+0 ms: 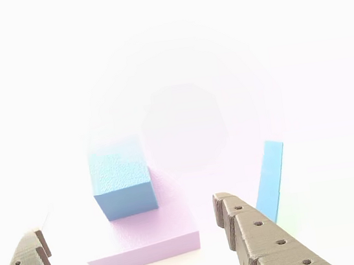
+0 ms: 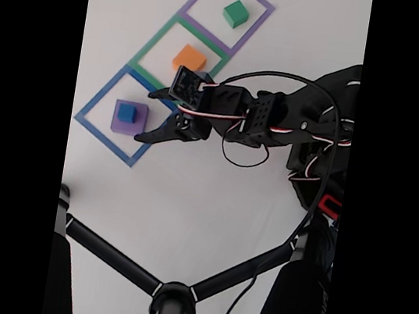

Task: Tower of hanoi

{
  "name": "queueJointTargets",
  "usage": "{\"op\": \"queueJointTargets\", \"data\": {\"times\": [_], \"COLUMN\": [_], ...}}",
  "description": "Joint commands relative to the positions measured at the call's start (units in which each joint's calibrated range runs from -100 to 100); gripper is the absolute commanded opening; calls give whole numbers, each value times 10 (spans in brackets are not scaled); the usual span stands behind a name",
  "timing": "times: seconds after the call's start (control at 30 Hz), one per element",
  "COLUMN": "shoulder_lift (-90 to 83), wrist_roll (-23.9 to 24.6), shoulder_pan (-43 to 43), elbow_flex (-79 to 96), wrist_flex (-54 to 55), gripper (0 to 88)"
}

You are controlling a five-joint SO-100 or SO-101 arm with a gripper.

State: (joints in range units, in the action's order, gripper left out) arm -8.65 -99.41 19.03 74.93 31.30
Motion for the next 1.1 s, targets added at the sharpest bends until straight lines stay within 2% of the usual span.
{"op": "queueJointTargets", "data": {"times": [0.0, 1.07], "shoulder_lift": [24, 139], "wrist_roll": [-6, -6], "shoulder_pan": [7, 36], "elbow_flex": [-43, -123], "wrist_flex": [39, 94], "gripper": [288, 286]}}
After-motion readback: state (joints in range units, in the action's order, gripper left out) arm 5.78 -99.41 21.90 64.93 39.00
